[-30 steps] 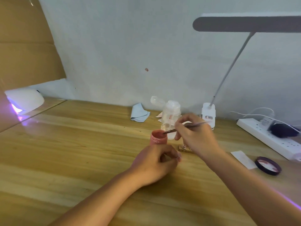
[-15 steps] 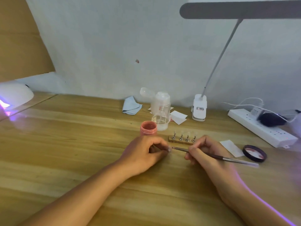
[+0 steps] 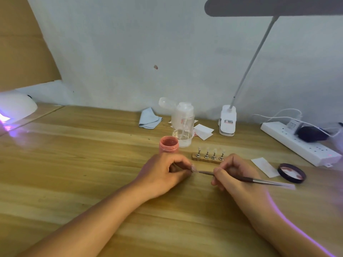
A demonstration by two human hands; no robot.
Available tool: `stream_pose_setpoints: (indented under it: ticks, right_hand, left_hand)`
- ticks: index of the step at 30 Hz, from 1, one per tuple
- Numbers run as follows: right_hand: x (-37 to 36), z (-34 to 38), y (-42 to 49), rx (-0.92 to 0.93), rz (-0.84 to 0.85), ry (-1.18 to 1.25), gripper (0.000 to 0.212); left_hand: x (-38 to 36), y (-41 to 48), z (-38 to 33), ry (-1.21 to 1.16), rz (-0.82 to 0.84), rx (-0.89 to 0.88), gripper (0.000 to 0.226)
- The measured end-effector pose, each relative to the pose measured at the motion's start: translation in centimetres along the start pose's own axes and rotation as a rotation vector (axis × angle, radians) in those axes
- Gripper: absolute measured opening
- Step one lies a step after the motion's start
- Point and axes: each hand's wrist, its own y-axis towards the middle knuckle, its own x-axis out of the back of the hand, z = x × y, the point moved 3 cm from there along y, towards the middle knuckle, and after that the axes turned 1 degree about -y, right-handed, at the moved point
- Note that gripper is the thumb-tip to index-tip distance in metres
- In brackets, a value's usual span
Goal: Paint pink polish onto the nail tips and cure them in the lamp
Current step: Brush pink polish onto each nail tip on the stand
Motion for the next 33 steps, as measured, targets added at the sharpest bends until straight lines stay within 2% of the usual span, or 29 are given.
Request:
stream_pose_setpoints:
  ticks: [4, 7, 9, 14, 17, 19, 23, 25, 28, 33]
  right_hand:
    - [-0.1, 2.1, -0.1, 0.135, -0.096, 0.020, 0.017]
    - [-1.0, 4.1, 1.0, 0.098, -0.017, 0.046, 0.010]
    - [-2.0, 5.1, 2.9, 0.031, 0.060, 0.042, 0.013]
    - [-5.0, 6.0, 8.1, -0.119, 0.181, -0.323, 0.005]
    - [-6.7, 5.2, 9.5, -0.129, 0.209, -0.533, 0.019]
    - [-7.2, 4.7, 9.7, -0.152, 0.209, -0.602, 0.021]
    - [-6.2, 5.3, 9.3, -0.118, 0.077, -0.489, 0.017]
    - [-5.0, 5.4, 8.4, -0.124, 0.035, -0.308, 0.013]
    - [-3.6, 4.5, 6.3, -0.199, 0.087, 0.040, 0.010]
    - [-2.5, 2.6, 4.8, -0.245, 0.125, 0.197, 0.022]
  left_hand:
    - [0.3, 0.0, 0.1, 0.012, -0.002, 0.020, 0.012]
    - [0.2, -0.1, 0.0, 0.036, 0.013, 0.028, 0.013]
    - [0.2, 0.0, -0.1, 0.032, 0.019, 0.033, 0.016]
    - [0.2, 0.0, -0.1, 0.043, 0.026, 0.024, 0.028]
    - [0.1, 0.1, -0.2, 0.043, 0.027, 0.019, 0.029]
    - [0.0, 0.1, -0.2, 0.041, 0.029, 0.029, 0.027]
    - [-0.1, 0.1, -0.2, 0.032, 0.031, 0.015, 0.028]
    - [-0.2, 0.1, -0.1, 0.014, 0.029, 0.008, 0.027]
    - [-0.3, 0.2, 0.1, -0.018, 0.019, 0.010, 0.022]
    - [-0.1, 0.3, 0.4, -0.010, 0.000, 0.021, 0.013]
